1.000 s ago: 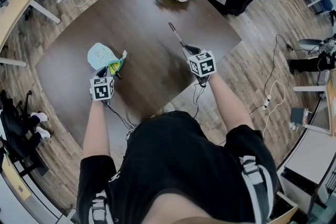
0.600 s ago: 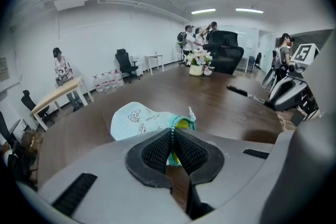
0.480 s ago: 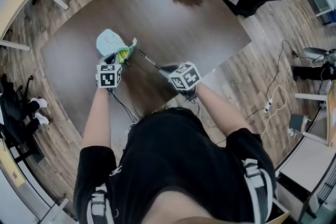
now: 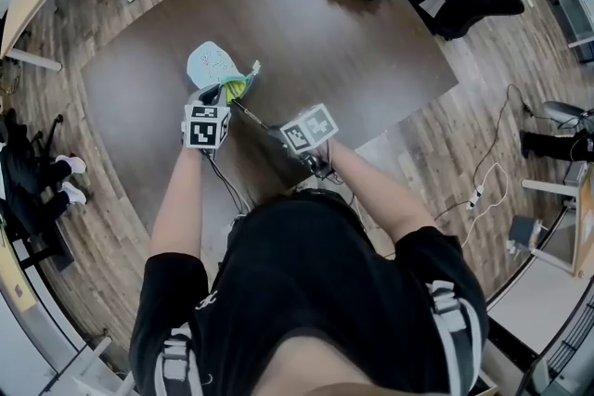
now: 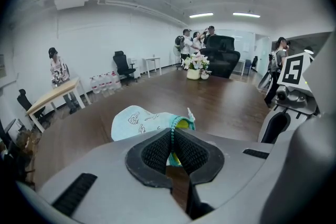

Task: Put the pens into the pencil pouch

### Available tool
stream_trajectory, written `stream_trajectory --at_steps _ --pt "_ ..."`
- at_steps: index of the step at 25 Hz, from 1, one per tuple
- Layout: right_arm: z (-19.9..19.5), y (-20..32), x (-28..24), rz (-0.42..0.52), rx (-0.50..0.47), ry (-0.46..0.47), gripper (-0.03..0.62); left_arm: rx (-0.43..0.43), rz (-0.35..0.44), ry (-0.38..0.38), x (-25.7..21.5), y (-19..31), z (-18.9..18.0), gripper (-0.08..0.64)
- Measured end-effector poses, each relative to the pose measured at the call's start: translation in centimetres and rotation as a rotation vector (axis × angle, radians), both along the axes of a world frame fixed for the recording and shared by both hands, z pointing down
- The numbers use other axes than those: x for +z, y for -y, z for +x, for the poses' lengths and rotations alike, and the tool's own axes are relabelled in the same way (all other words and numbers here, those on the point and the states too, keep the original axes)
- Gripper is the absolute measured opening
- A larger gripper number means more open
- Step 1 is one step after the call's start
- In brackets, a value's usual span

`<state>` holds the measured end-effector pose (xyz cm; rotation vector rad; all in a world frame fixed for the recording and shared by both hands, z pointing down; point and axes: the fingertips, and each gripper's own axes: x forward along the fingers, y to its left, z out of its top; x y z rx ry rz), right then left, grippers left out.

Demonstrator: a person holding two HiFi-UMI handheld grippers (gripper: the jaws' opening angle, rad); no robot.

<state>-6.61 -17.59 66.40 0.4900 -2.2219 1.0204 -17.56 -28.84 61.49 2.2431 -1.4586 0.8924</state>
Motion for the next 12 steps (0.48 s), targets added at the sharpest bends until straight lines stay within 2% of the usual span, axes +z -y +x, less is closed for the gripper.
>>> stream_trajectory --at_steps 12 --pt "-3.7 3.2 0.8 -0.171 0.126 -0.001 0.057 0.049 -0.001 -0.020 -0.4 -1.1 1.2 0.015"
